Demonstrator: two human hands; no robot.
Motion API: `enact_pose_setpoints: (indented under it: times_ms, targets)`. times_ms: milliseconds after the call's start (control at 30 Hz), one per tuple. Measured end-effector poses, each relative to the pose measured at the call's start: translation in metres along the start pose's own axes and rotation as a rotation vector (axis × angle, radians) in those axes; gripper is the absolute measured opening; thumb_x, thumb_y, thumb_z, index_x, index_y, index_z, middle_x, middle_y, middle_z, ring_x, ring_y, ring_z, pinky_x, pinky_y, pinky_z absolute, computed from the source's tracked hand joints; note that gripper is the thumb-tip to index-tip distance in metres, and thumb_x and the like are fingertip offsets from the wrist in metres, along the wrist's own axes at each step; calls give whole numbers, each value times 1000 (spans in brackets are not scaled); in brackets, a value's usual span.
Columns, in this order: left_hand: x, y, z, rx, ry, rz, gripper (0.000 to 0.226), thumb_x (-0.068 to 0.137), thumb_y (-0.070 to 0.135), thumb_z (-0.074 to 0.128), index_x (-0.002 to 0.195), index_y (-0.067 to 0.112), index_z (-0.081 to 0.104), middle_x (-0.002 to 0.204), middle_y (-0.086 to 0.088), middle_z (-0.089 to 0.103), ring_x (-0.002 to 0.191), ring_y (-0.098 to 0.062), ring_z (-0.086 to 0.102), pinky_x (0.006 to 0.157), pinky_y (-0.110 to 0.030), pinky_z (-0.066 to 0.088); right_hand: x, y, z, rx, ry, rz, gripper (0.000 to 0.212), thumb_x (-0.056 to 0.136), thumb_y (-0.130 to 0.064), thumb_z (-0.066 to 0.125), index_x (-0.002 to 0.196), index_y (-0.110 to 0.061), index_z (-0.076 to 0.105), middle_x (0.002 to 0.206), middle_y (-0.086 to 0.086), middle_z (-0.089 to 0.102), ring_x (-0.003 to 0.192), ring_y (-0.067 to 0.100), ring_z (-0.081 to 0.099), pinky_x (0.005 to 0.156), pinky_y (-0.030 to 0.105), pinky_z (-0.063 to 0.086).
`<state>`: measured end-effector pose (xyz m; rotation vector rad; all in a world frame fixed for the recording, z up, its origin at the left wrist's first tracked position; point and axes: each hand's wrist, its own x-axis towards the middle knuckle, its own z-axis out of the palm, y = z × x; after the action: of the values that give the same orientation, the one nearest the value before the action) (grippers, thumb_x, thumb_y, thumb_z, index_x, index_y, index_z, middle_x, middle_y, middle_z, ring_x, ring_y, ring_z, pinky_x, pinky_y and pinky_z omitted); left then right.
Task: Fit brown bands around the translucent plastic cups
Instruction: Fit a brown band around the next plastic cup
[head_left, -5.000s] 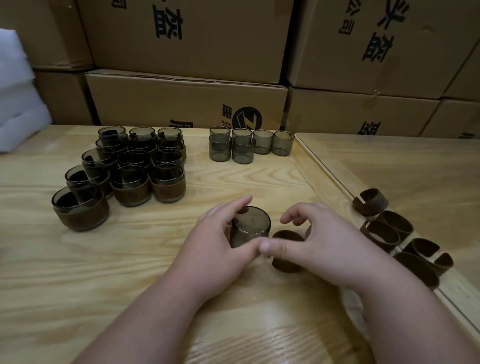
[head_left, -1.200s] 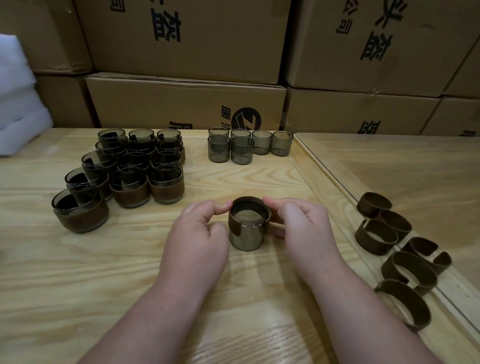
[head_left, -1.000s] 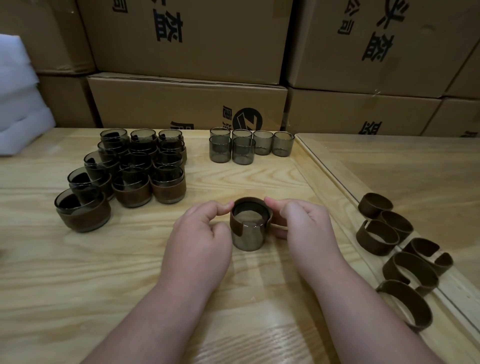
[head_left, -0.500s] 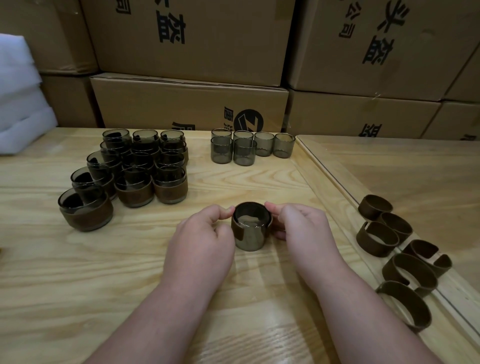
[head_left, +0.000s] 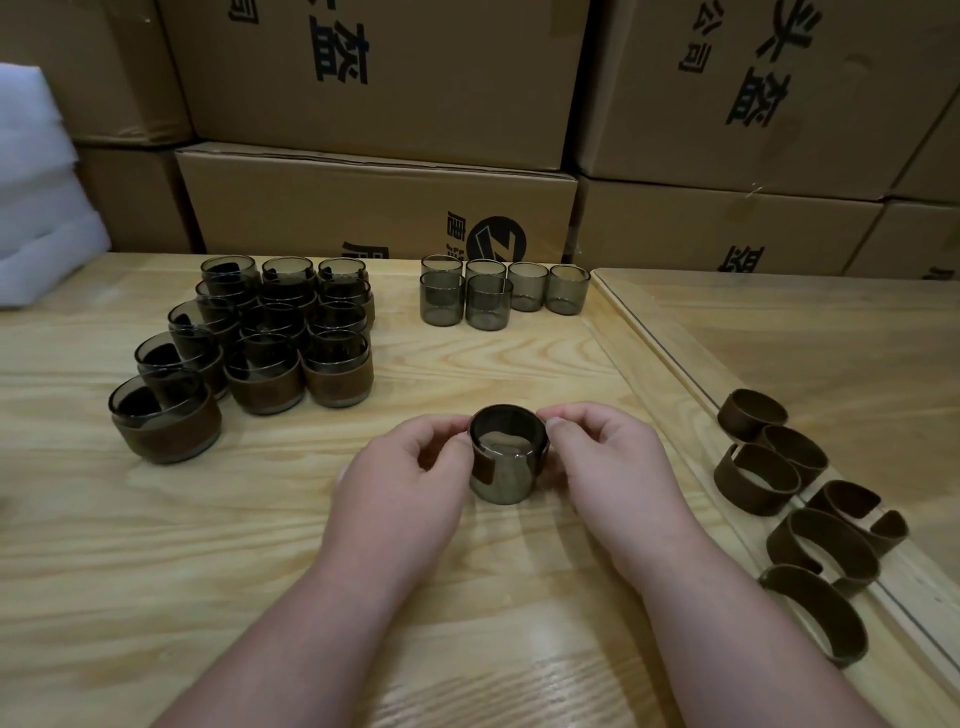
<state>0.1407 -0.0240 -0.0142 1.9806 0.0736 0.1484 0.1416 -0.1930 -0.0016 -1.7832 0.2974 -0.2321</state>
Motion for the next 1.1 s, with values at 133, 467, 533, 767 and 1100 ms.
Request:
enact_pose_setpoints:
  times_ms: [133,467,533,767,1100]
  targets:
    - [-1,6,-2,7,-22,-38,27,76,55,50,95,56,69,85,35,70,91,5,63,97,-38,52,-3,-5,-2,35,-80,148,23,94,-24,56,82,-23,75,61,6,71,51,20,59,43,28,43]
    - [-5,16,-6,97,-156,-30,42,74,48,39,95,67,70,94,40,70,109,2,62,115,-43,39,1,-13,-6,146,-255,266,25,93,-14,54,104,3,70,90,13,70,53,24,67,45,27,55]
    - [-4,14,-6,83,-174,-27,43,76,46,38,95,60,74,96,34,73,111,-2,63,115,-44,39,1,-14,-6,145,-269,272,25,94,-15,55,104,2,70,87,12,69,53,24,67,45,27,55]
    - [-3,16,-7,98,-187,-45,45,75,46,37,96,55,76,99,32,73,111,-3,63,115,-44,39,5,-12,-5,156,-299,263,21,94,-15,58,103,-3,72,88,12,73,54,25,69,44,26,54]
    - [-5,18,-6,213,-169,-40,48,73,46,31,96,70,66,74,32,68,88,5,60,108,-39,44,6,-8,-4,142,-307,239,18,94,-12,57,96,-9,74,90,17,77,56,29,72,39,25,52]
